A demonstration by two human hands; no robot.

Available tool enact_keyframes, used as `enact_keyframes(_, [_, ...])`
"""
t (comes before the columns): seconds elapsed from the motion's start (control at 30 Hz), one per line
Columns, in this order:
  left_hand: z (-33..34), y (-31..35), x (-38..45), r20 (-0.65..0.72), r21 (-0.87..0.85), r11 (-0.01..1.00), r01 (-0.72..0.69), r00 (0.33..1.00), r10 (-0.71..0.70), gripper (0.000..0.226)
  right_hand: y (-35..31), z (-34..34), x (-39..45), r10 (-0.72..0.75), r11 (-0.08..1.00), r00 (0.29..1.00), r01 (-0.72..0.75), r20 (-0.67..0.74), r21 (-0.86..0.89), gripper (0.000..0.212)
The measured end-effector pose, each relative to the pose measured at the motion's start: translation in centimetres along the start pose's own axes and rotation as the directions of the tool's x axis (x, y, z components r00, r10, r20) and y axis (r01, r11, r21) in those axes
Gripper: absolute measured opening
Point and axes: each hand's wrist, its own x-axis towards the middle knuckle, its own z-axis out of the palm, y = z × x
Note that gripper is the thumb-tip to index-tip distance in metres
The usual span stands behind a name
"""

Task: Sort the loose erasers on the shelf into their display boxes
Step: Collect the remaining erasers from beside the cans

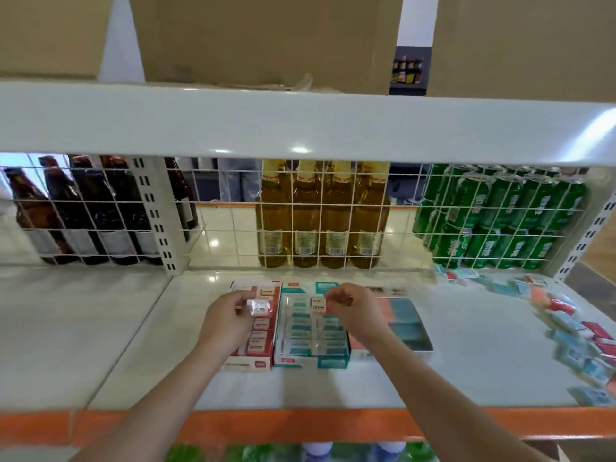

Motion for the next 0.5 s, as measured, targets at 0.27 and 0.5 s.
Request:
enact_keyframes(0.27, [-3.0,-3.9,0.9,0.082,0.025,0.998,0.051,0.995,-0.053,0.023,-2.5,5.7,0.8,-0.037,0.996,0.985,0.049,0.167,-0.07,0.017])
enact_keyframes(0.5, [-3.9,-4.5,1.1,0.153,0.102,0.995,0.0,0.988,-0.016,0.021,-3.5,7.6,1.0,0.03,0.98,0.964,0.024,0.266,-0.197,0.015])
